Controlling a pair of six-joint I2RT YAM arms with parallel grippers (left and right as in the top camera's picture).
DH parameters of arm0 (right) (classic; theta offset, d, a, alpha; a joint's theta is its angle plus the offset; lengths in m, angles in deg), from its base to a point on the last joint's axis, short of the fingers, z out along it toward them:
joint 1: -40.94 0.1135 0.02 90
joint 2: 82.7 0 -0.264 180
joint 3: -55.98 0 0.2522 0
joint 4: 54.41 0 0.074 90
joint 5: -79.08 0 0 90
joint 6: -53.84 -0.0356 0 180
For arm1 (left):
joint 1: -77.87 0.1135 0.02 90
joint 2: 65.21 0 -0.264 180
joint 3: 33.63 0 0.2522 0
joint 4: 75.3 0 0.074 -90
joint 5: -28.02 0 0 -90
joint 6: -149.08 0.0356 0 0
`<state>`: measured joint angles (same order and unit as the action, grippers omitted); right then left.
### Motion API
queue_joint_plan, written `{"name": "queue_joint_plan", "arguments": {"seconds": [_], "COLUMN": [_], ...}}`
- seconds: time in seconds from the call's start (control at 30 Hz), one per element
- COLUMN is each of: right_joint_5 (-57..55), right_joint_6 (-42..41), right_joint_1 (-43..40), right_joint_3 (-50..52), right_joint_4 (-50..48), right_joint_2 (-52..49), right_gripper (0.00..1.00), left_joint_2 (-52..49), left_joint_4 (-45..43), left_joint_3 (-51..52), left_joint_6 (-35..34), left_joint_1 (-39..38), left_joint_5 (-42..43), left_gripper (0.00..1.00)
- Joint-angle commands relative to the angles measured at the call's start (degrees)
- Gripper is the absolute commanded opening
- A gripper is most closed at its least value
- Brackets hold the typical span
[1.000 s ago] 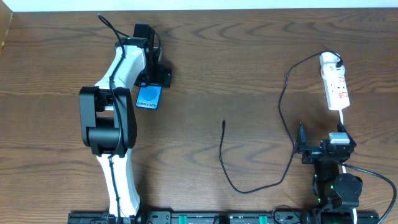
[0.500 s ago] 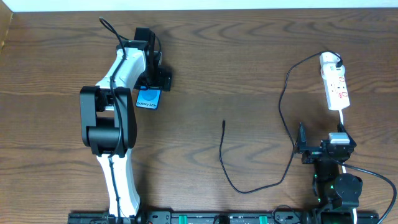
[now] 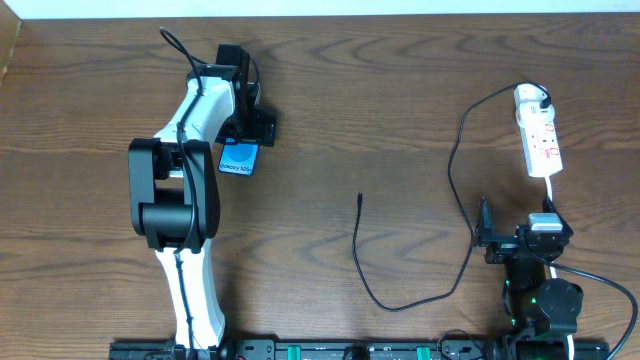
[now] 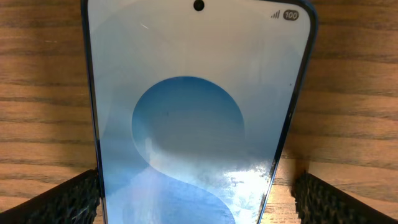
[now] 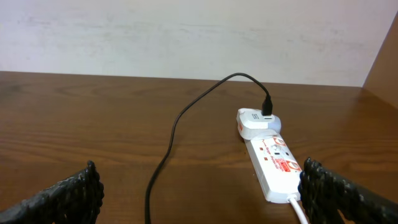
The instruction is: Plug charger to phone and switch on socket
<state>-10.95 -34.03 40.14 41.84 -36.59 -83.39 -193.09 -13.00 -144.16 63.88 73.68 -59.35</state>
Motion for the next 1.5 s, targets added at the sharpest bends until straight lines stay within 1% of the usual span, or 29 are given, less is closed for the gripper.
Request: {"name": "queue_joint_plan", "arguments": {"seconds": [0.0, 0.2, 0.4, 0.57, 0.87, 1.0, 1.23, 1.47], "right_joint_5": [-0.48, -0.48, -0.46, -0.46, -0.48, -0.48, -0.46, -0.46], "right_joint_6": [0.5, 0.5, 0.5, 0.5, 0.5, 0.52, 0.5, 0.5], "right_joint_1": [-0.33, -0.33, -0.33, -0.33, -0.33, -0.33, -0.33, -0.33], "right_joint_3": [0.07, 0.07, 0.07, 0.07, 0.07, 0.07, 0.07, 0.07], "right_joint_4": [0.26, 0.26, 0.26, 0.26, 0.26, 0.26, 0.26, 0.26], "right_joint_2": [0.33, 0.33, 0.33, 0.33, 0.33, 0.33, 0.33, 0.33], "right_gripper": [0.99, 0.99, 0.99, 0.99, 0.99, 0.99, 0.99, 0.99], "left_joint_2": [-0.74, -0.76, -0.74, -0.74, -0.74, -0.74, -0.74, -0.74], "left_joint_4": [0.17, 1.29, 1.29, 1.07, 0.63, 0.7, 0.79, 1.38], "left_joint_3": [0.24, 0.24, 0.24, 0.24, 0.24, 0.24, 0.24, 0.24], "left_joint_6": [0.76, 3.32, 3.39, 5.31, 5.49, 5.49, 5.49, 5.49], "left_joint_1": [0.24, 0.24, 0.24, 0.24, 0.24, 0.24, 0.24, 0.24], "left_joint_5": [-0.74, -0.74, -0.74, -0.74, -0.74, -0.72, -0.72, -0.72], "left_gripper": [0.98, 0.98, 0.99, 0.99, 0.99, 0.92, 0.91, 0.87]}}
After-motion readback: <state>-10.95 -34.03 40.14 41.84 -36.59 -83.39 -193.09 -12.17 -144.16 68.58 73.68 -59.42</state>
